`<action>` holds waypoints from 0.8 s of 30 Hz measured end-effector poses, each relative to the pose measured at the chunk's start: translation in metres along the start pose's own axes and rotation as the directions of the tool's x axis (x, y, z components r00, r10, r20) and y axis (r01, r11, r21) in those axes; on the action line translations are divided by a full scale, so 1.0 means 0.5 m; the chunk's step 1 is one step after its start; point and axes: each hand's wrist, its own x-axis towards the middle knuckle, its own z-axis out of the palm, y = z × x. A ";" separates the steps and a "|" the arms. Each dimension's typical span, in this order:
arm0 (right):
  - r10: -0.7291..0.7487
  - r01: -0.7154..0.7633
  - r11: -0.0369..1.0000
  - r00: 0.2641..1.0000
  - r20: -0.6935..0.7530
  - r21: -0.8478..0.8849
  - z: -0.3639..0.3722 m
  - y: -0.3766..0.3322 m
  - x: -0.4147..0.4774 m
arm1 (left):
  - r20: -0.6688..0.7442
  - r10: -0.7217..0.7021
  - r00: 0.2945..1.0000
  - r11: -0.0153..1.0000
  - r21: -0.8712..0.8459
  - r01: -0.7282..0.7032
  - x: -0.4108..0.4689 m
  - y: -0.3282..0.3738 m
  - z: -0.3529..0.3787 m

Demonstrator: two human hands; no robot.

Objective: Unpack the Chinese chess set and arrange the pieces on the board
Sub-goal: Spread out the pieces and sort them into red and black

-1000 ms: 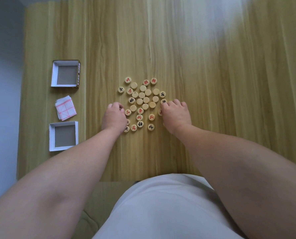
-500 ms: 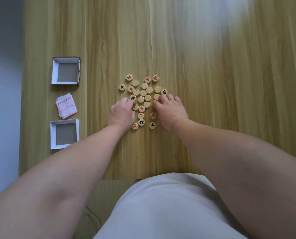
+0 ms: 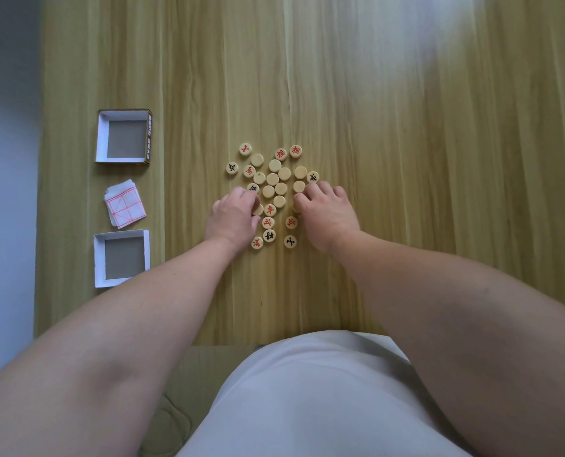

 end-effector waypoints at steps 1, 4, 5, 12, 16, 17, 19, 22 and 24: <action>0.001 -0.001 1.000 1.000 -0.001 0.005 0.000 0.000 -0.001 | 0.001 0.000 1.000 1.000 0.004 0.000 0.001 0.000 0.000; 0.001 -0.001 1.000 1.000 0.002 0.015 -0.002 -0.002 0.000 | 0.015 -0.013 1.000 1.000 -0.006 0.013 0.001 0.000 0.001; 0.001 -0.001 1.000 1.000 0.000 0.017 -0.002 -0.003 0.001 | 0.021 -0.020 1.000 1.000 -0.016 0.021 0.001 -0.001 0.002; 0.002 -0.002 1.000 1.000 0.001 0.030 -0.003 -0.002 0.003 | 0.039 -0.088 0.995 0.993 -0.080 0.091 0.005 -0.007 0.008; -0.003 0.003 1.000 1.000 0.001 0.029 -0.002 -0.004 0.002 | 0.039 -0.118 0.992 0.988 -0.099 0.122 0.009 -0.008 0.012; -0.003 0.003 1.000 1.000 0.000 0.027 -0.001 -0.004 0.002 | 0.036 -0.127 0.991 0.986 -0.104 0.130 0.009 -0.008 0.011; 0.001 -0.001 1.000 1.000 -0.003 0.027 -0.001 -0.003 0.002 | 0.023 -0.136 0.990 0.984 -0.117 0.138 0.009 -0.006 0.010; 0.008 -0.008 0.999 1.000 -0.003 0.053 -0.002 -0.004 0.003 | 0.012 -0.137 0.990 0.980 -0.141 0.137 0.012 -0.005 0.007; 0.008 -0.008 0.997 1.000 0.008 0.082 0.000 -0.005 0.002 | 0.014 -0.139 0.990 0.981 -0.132 0.140 0.014 -0.006 0.006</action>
